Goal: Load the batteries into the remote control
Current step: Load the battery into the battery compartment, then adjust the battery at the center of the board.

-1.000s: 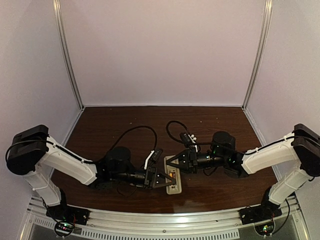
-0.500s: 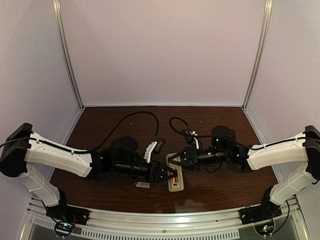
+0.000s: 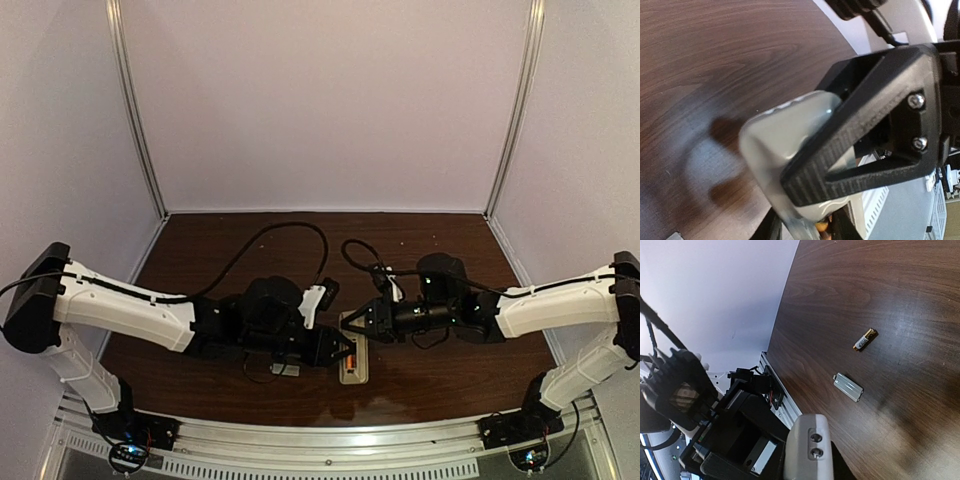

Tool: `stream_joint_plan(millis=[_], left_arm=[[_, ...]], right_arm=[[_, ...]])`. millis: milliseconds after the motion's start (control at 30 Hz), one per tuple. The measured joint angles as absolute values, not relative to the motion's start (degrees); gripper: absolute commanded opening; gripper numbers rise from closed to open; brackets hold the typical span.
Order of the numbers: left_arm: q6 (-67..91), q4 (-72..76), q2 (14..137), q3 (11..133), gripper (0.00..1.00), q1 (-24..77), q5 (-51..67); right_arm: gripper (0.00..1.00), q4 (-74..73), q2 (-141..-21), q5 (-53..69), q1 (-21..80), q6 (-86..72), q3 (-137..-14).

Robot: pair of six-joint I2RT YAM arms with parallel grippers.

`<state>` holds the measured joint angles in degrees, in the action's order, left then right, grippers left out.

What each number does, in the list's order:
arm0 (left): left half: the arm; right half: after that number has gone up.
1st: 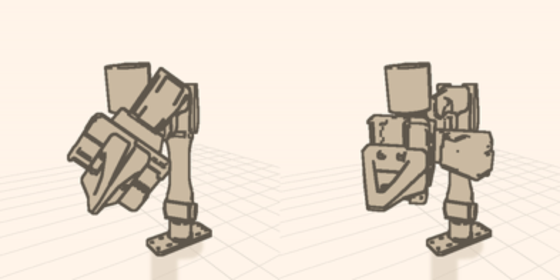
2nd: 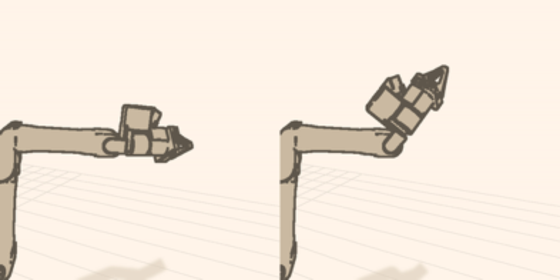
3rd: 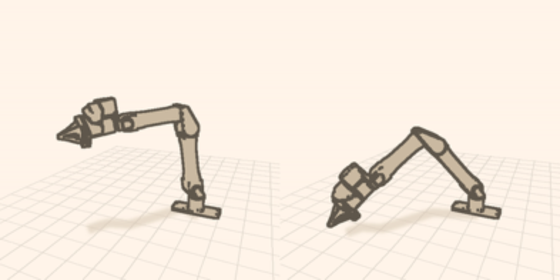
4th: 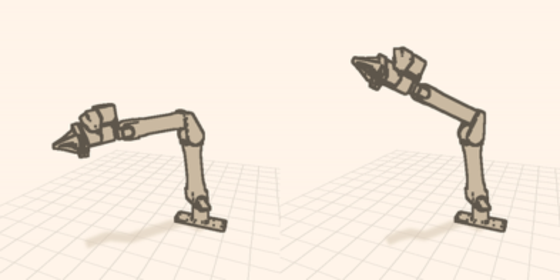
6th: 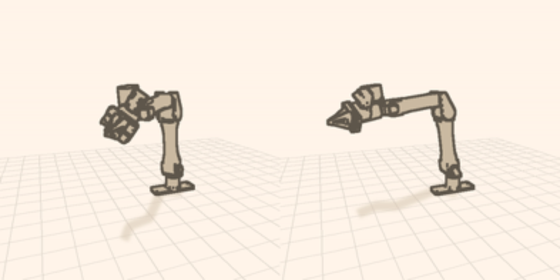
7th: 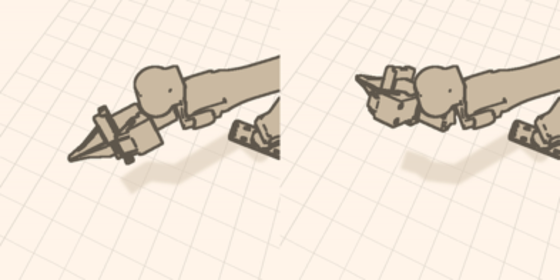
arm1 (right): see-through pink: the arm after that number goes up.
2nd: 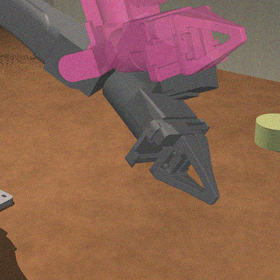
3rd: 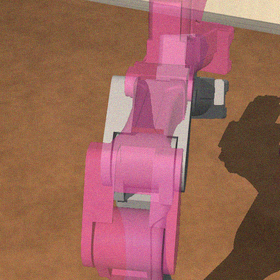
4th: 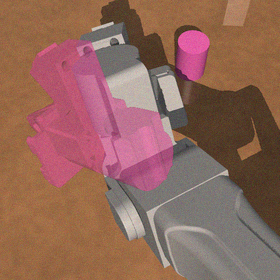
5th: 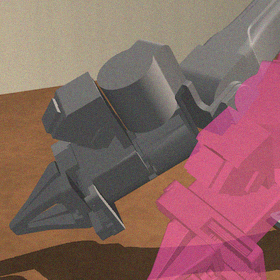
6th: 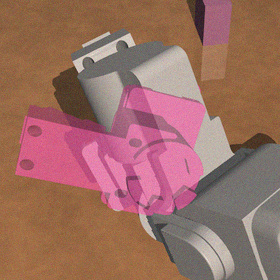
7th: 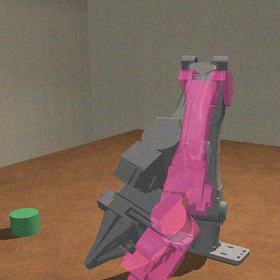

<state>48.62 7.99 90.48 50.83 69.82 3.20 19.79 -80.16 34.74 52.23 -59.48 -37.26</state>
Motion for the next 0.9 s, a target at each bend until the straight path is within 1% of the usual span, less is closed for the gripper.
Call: stream_joint_plan(millis=[33,67,133,167,267,367,433,567,767,900], left_arm=[[49.6,7.7,90.5,50.9,0.23,69.8,2.5],[50.5,7.6,90.5,50.9,0.27,69.7,1.9],[51.5,7.7,90.5,51.1,0.41,69.7,1.1],[51.2,7.6,90.5,51.2,0.46,69.7,0.9],[48.3,7.3,90.5,51.7,0.59,69.8,0.3],[45.7,5.9,90.3,52.4,0.69,69.7,-0.3],[43.7,4.7,89.6,52.6,0.71,69.5,-0.4],[41.0,0.3,85.2,51.5,0.72,68.4,-0.9],[39.0,-7.4,75.9,47.4,0.71,62.1,-3.3],[36.6,-15.3,75.3,47.6,0.69,57.2,-4.8]], right_arm=[[0.0,19.9,-80.0,34.1,52.2,-58.8,-37.3],[0.0,20.0,-79.9,33.4,52.2,-58.2,-37.3],[0.0,20.1,-79.6,32.5,51.9,-57.8,-37.3],[0.0,20.1,-79.5,32.5,51.8,-57.8,-37.3],[0.0,19.9,-79.2,33.6,51.6,-58.7,-37.3],[0.0,19.9,-78.8,34.9,50.7,-58.9,-36.9],[0.0,20.7,-78.4,35.9,49.7,-58.9,-36.2],[0.0,23.5,-77.5,38.1,47.1,-59.2,-32.9],[0.0,28.4,-77.0,41.2,44.2,-59.3,-28.7],[0.0,30.0,-76.0,43.7,44.2,-58.1,-28.5]])
